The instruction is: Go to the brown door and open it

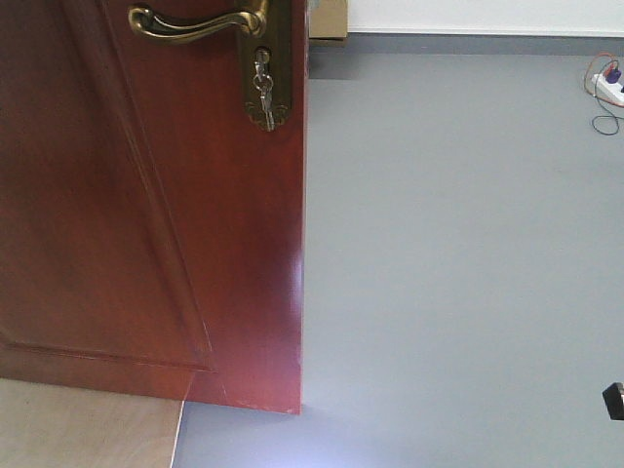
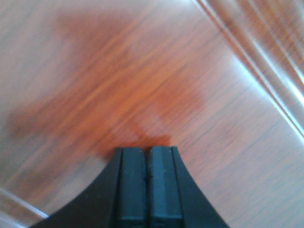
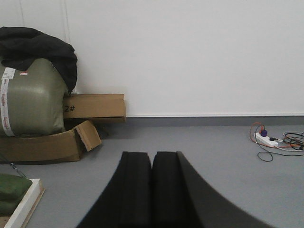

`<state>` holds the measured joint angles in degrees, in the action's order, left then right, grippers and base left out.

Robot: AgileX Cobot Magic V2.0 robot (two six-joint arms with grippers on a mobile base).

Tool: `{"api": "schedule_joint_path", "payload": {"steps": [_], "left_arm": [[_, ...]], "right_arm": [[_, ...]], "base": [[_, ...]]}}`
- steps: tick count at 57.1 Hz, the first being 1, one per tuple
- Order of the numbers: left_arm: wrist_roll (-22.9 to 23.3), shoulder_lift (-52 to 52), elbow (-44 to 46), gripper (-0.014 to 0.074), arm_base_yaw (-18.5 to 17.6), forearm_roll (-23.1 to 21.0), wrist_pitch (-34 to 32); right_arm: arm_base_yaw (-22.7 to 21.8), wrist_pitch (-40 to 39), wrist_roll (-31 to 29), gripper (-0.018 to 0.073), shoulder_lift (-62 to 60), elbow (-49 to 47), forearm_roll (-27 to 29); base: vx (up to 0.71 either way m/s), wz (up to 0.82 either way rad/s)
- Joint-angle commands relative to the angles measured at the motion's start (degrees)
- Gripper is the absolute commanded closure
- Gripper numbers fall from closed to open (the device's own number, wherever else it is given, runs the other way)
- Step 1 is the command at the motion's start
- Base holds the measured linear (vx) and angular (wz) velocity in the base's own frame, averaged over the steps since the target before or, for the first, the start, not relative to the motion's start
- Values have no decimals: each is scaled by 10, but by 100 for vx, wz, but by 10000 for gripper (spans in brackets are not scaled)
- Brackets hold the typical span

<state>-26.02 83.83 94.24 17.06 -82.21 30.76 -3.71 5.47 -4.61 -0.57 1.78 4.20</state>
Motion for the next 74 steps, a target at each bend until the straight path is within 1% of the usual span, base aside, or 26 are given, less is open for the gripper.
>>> {"api": "schedule_joint_path", "payload": {"steps": [1,63,66,69,71,74], "left_arm": [[-2,-19,17,600,-4,-24,-10],[-2,-19,16,600,-4,-24,-12],[-2,-21,16,600,-4,-15,-13],[-3,-28,16,600,-4,8,-9],[-3,-36,16,600,-4,38,-3],[-3,-52,16,600,-4,100,4]], "right_arm": [[0,-44,-3,559,-7,3,-4],[0,-44,-3,559,-7,3,-4],[0,-44,-3,559,-7,3,-4],[0,-44,-3,559,-7,3,-4],[0,-44,-3,559,-7,3,-4],[0,-44,-3,559,-7,3,-4]], "base": [[10,0],[3,0],[0,0],[0,0],[0,0],[0,0]]}}
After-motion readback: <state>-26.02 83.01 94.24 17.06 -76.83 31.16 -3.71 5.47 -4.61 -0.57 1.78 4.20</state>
